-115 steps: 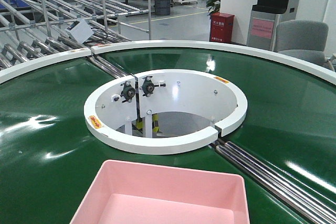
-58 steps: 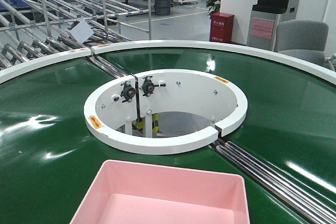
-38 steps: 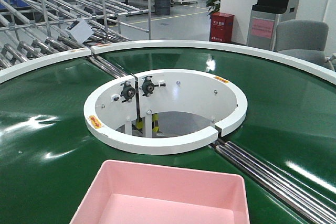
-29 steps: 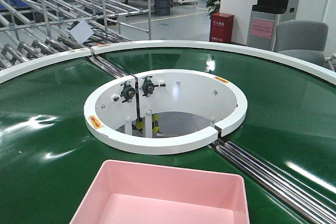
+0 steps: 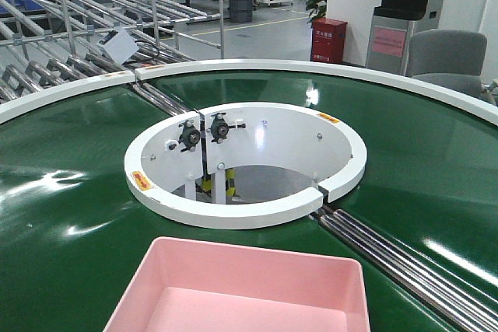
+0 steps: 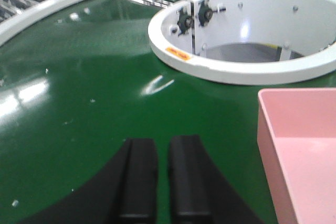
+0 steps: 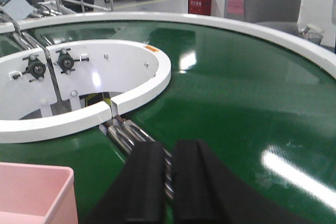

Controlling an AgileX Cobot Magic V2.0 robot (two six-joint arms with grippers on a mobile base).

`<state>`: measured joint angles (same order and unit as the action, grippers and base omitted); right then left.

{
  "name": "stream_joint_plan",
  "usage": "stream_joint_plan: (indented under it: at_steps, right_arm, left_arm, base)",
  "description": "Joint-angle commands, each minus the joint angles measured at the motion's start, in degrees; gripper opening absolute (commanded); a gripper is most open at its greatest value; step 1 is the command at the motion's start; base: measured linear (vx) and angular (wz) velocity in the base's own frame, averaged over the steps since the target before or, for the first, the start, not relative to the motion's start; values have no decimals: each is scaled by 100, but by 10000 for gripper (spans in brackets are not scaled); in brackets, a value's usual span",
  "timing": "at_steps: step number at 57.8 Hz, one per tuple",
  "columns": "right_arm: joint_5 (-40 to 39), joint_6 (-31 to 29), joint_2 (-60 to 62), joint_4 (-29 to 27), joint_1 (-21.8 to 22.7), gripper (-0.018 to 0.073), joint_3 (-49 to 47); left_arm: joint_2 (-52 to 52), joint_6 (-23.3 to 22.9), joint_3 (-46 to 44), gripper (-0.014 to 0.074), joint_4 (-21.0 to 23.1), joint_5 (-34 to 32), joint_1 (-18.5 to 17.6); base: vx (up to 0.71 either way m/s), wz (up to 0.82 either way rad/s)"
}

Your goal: Grab pink bin and stack on right shelf

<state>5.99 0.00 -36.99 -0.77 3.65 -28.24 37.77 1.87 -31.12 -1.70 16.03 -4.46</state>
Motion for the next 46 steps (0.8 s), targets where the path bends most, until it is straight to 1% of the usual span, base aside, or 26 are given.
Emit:
stream_joint_plan:
  at_steps: [1,5,8,10,13,18,22,25,29,33,35,38,40,42,43,46]
  right_arm:
    - [-497,0,-144,12,44,324,-195]
    - [-492,0,-252,18,44,420,-195]
    - [-496,0,-362,4,44,475,-195]
    - [-466,154,-440,-135,44,505,-195]
    - [-375,312,-505,-391,44,528,-195]
    - [89,309,-755,-529,39,523,-293]
    - [873,130,-1154,-550,39,517,-578]
    - [1349,-37,-1419,-636,39,515,-865]
    - [1809,-417,-1868,-967,39,515,-1308]
    - [2155,-934,-2311,-1474,4,510,-1740]
    - [2287,-1237,-2543,-1740,-87,502,-1918]
    - [2406,-1459,-2806,-1993,-323,491,-2173]
    - [2430,-1477,-2996,-2054,-514,484,-2314]
    - [2430,-1338,-3230,-2034,-727,478,-2464]
    - [2442,-1240,-3311,-2021,-785,477,-2506]
    - [2509,-681,-3645,-2009,-922,477,-2669]
  left_arm:
    - [160,-1,-170,401,9,-483,-2]
    - [229,-8,-170,454,41,-468,-2]
    - [259,-124,-170,469,206,-468,-2]
    - [298,-235,-170,470,353,-493,-2]
    - [368,-234,-177,470,368,-558,-8]
    - [623,-187,-290,470,354,-537,-21]
    - [967,2,-551,470,354,-343,-41]
    - [1308,231,-892,470,359,-132,-101]
    - [1739,354,-1376,470,428,79,-243]
    - [2237,494,-1842,470,704,296,-434]
    - [2517,659,-2118,470,855,432,-546]
    - [2895,927,-2470,470,1021,618,-662]
    - [3137,1103,-2682,470,1124,763,-735]
    - [3377,1255,-2890,470,1225,924,-797]
    - [3473,1324,-3012,470,1267,1034,-830]
    - [3857,1413,-3331,470,1453,1375,-882]
  base:
    - [0,0]
    - [0,0]
    - [0,0]
    - [0,0]
    - [0,0]
    - [0,0]
    - [0,0]
    - [0,0]
    - [0,0]
    - [0,0]
    - [0,0]
    - [0,0]
    - [0,0]
    - [0,0]
    - [0,0]
    - [0,0]
